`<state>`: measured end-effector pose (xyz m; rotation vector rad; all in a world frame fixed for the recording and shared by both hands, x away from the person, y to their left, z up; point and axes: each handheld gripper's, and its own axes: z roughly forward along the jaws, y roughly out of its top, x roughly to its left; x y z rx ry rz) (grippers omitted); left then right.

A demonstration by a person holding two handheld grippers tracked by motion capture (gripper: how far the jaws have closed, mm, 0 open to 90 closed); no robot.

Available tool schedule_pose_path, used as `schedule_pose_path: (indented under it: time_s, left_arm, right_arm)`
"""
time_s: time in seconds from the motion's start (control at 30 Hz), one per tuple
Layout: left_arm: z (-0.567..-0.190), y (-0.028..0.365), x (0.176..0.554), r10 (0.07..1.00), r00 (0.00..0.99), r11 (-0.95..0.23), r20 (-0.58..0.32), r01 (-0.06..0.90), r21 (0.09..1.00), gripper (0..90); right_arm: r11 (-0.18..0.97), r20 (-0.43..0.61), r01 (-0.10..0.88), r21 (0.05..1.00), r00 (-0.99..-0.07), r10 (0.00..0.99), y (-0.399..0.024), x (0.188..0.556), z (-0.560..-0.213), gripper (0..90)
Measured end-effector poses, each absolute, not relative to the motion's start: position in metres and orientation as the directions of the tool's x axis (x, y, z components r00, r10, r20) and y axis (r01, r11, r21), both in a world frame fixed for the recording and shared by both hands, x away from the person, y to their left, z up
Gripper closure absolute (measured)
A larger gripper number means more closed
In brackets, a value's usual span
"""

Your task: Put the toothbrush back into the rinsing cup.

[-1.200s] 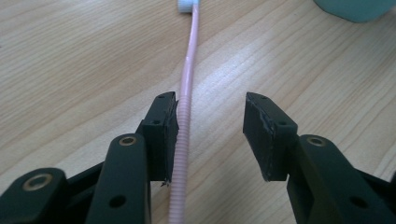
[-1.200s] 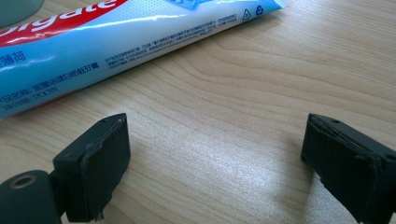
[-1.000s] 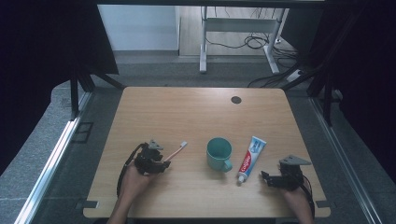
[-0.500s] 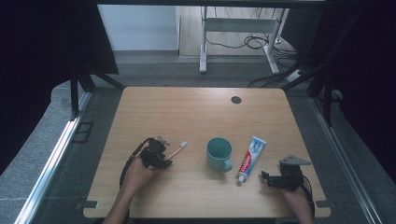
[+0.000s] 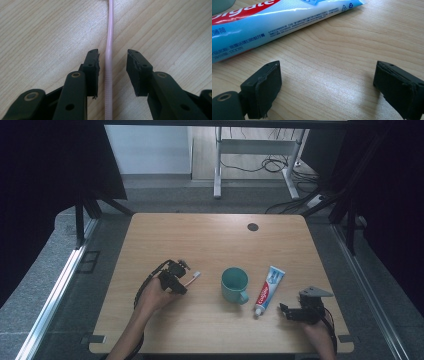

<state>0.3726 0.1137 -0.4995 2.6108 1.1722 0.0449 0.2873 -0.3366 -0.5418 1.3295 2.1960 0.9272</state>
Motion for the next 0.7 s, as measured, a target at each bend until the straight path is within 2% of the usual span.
schedule_pose_path:
  time_s: [0.43,0.7]
  left_arm:
    - [-0.496,0.096,0.393,0.728,0.683,-0.669,-0.065,0.728,0.149,66.4]
    - [-0.498,0.09,0.401,0.729,0.683,-0.675,-0.055,0.73,0.107,68.2]
  right_arm:
    - [0.324,-0.005,0.615,0.719,-0.462,0.887,-0.337,0.287,-0.542,7.7]
    - [0.325,-0.004,0.614,0.719,-0.464,0.886,-0.337,0.287,-0.542,7.7]
